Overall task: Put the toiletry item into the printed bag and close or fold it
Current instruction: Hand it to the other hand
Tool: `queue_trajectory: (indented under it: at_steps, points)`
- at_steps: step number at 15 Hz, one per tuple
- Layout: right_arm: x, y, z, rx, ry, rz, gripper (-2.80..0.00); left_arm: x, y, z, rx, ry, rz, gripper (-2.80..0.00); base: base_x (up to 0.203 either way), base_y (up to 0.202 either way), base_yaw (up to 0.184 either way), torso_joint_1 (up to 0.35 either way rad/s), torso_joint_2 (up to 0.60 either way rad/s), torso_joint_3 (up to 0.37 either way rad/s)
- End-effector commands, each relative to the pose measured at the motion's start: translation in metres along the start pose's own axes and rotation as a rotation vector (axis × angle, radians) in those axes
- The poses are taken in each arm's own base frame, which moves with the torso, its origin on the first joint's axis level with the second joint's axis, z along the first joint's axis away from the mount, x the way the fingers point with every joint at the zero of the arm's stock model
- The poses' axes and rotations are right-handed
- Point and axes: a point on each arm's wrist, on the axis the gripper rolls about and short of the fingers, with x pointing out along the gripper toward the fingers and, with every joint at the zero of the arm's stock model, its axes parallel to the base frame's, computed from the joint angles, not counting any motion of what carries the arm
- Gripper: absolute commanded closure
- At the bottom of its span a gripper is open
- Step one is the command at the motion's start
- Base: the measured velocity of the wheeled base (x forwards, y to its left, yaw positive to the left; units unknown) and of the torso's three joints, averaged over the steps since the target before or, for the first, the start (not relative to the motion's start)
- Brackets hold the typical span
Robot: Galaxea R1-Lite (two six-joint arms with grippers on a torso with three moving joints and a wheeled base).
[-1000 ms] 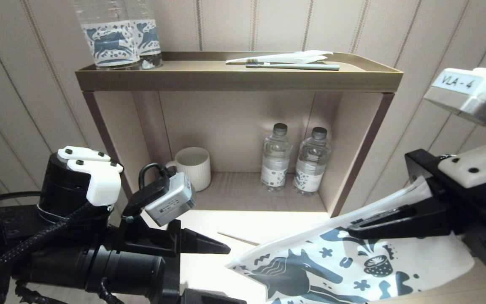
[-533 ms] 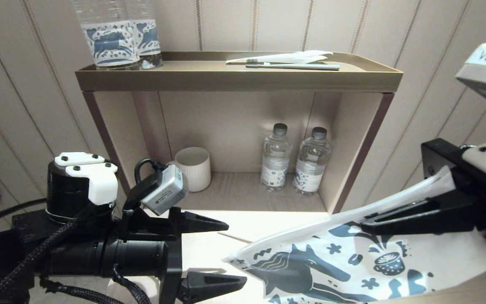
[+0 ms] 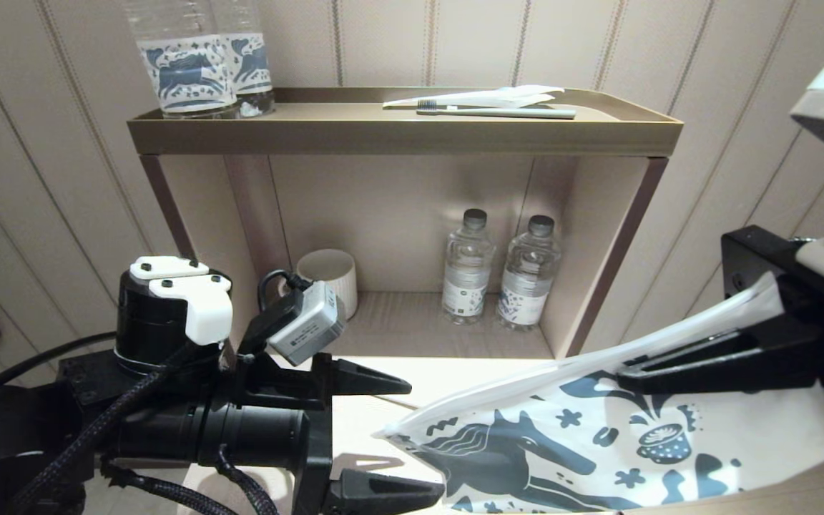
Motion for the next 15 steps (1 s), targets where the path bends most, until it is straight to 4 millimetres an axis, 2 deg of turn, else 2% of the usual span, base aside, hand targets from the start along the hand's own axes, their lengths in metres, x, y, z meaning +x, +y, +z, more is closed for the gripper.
queue_trajectory:
  at_steps: [1, 7, 15]
  points:
    - [0.002, -0.001, -0.002, 0.006, 0.005, 0.009, 0.00, 0.004, -0.002, 0.003, 0.013, -0.007, -0.018, -2.80, 0.000, 0.000, 0.000, 0.000, 0.00, 0.000]
    - [0.002, -0.002, 0.000, 0.001, 0.001, 0.009, 0.00, 0.011, -0.009, 0.006, 0.011, -0.007, -0.054, -2.80, 0.000, 0.000, 0.000, 0.000, 0.00, 0.000]
    - [-0.015, 0.013, 0.006, 0.068, -0.044, 0.002, 0.00, 0.009, -0.010, 0.011, -0.047, -0.103, -0.050, -2.80, 0.000, 0.000, 0.000, 0.000, 0.00, 0.000]
